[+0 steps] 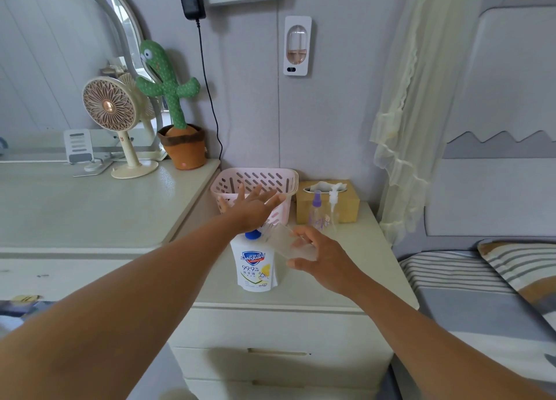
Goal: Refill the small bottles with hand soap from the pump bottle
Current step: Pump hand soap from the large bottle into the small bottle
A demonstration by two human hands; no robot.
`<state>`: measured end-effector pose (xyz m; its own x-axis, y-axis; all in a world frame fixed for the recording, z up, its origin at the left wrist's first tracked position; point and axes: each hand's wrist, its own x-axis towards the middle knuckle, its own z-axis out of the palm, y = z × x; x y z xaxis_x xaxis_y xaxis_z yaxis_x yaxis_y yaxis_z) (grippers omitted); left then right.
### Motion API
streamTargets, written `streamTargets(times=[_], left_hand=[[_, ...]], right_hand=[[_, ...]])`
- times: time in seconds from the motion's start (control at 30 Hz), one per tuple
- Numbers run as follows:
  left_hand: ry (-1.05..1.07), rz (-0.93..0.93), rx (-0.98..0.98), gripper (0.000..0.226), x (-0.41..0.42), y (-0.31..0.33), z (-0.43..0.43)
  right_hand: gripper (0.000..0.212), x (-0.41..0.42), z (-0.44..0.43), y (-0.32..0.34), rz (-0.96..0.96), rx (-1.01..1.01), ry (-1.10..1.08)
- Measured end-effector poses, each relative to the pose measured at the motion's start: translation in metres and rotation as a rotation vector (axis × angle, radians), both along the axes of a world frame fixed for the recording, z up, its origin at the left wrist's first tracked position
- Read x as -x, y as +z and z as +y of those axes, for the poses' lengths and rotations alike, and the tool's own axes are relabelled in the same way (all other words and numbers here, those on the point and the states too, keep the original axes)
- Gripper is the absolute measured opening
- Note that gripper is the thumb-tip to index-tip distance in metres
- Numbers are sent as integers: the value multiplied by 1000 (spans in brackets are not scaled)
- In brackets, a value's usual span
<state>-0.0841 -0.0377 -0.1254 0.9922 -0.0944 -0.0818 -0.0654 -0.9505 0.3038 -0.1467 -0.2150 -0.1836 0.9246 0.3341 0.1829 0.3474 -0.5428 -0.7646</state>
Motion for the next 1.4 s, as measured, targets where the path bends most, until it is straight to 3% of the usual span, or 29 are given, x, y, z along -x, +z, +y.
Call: streamTargets(times=[0.33, 0.53, 0.83, 1.07, 1.4], left_hand=[[31, -15, -80, 64, -10, 3, 5], [27, -29, 10, 60, 1, -4, 1], [32, -27, -100, 64, -12, 3, 5], [15, -20, -3, 59, 7, -3, -1], [10, -21, -17, 74, -16, -4, 7]], right_hand=[[48, 3, 0, 6, -5, -10, -9], [48, 4, 0, 1, 8, -6, -2], [46, 4, -1, 10, -18, -3, -14], [47, 4, 2, -3, 0, -3, -12], [48, 4, 0, 7, -2, -27, -21]])
